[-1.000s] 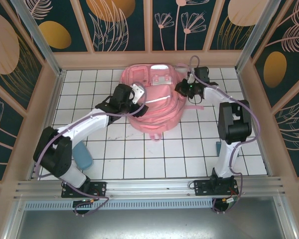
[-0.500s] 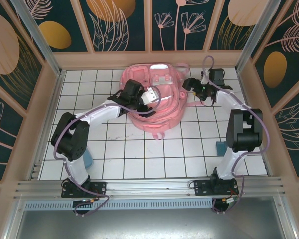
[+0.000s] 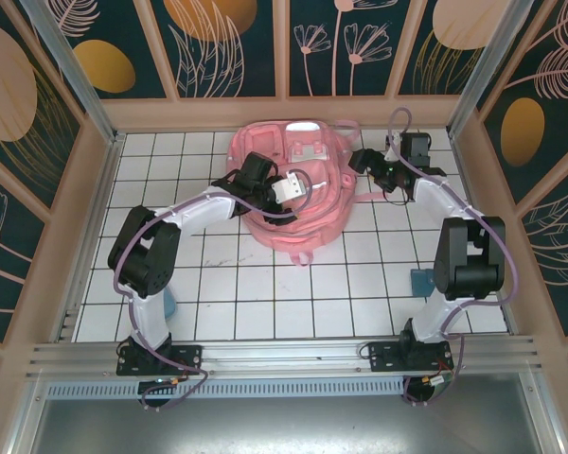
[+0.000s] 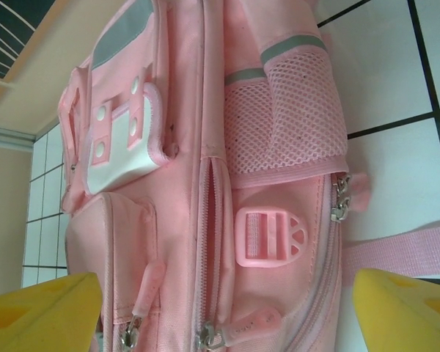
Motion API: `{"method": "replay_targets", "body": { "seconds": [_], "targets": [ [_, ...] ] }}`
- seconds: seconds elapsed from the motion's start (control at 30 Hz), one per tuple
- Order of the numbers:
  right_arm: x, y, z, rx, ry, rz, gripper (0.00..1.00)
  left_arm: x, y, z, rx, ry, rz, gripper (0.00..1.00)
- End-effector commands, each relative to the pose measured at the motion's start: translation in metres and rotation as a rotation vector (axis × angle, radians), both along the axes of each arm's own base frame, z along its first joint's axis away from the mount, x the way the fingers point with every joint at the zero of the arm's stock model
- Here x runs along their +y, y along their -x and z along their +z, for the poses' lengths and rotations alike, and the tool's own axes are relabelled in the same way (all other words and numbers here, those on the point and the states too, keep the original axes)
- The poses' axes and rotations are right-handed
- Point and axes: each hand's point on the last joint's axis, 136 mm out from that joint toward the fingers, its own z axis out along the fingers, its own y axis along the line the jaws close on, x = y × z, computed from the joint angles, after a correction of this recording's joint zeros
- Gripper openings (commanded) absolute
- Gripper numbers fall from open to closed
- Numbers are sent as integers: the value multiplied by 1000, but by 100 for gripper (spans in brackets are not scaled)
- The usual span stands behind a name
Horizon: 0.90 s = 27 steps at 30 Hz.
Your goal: Pack books, pencil case, and school supplies into a backpack
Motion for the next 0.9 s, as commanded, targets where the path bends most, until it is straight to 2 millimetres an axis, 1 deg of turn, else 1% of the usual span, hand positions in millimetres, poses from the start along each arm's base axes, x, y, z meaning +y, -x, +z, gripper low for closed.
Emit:
{"method": "replay_targets", "body": {
  "seconds": [0.0,0.07,0.13,0.27,0.37,0.4,0.47,0.53,0.57,0.6,0.67,0.7,0.77,0.87],
  "targets": [
    [-4,1,25,-72,7,-17,89,6,-14,-6,-108,-57,7,67],
    [-4,2,28,-79,10,-12,89,6,-18,-3,-136,-63,11,64],
    [-5,3,31,-88,18,-12,89,6,-18,-2,-143,-68,3,64],
    [-7,5,32,-93,32,-12,89,8,-15,-11,-127,-96,-20,70],
    [-6,6,33,-99,43,0,88,12,-16,-16,-141,-130,-17,69],
    [-5,7,33,-105,50,9,88,13,-18,-16,-148,-137,-11,66],
    [-5,7,34,-125,78,23,87,16,-22,-12,-172,-145,4,49],
    [-2,10,36,-159,117,60,87,17,-23,-4,-181,-146,16,35],
    [0,12,39,-189,136,81,86,18,-23,1,-194,-145,19,30],
    [1,13,41,-225,154,100,86,19,-22,5,-205,-141,17,26],
    [4,17,42,-282,182,147,85,20,-22,18,-241,-133,15,15],
    [8,18,43,-295,186,181,84,20,-23,24,-251,-130,20,11],
    [21,24,39,-289,171,295,76,21,-24,38,-274,-121,28,4],
    [35,32,24,-256,161,432,69,24,-23,52,-313,-116,33,0]
  ]
}}
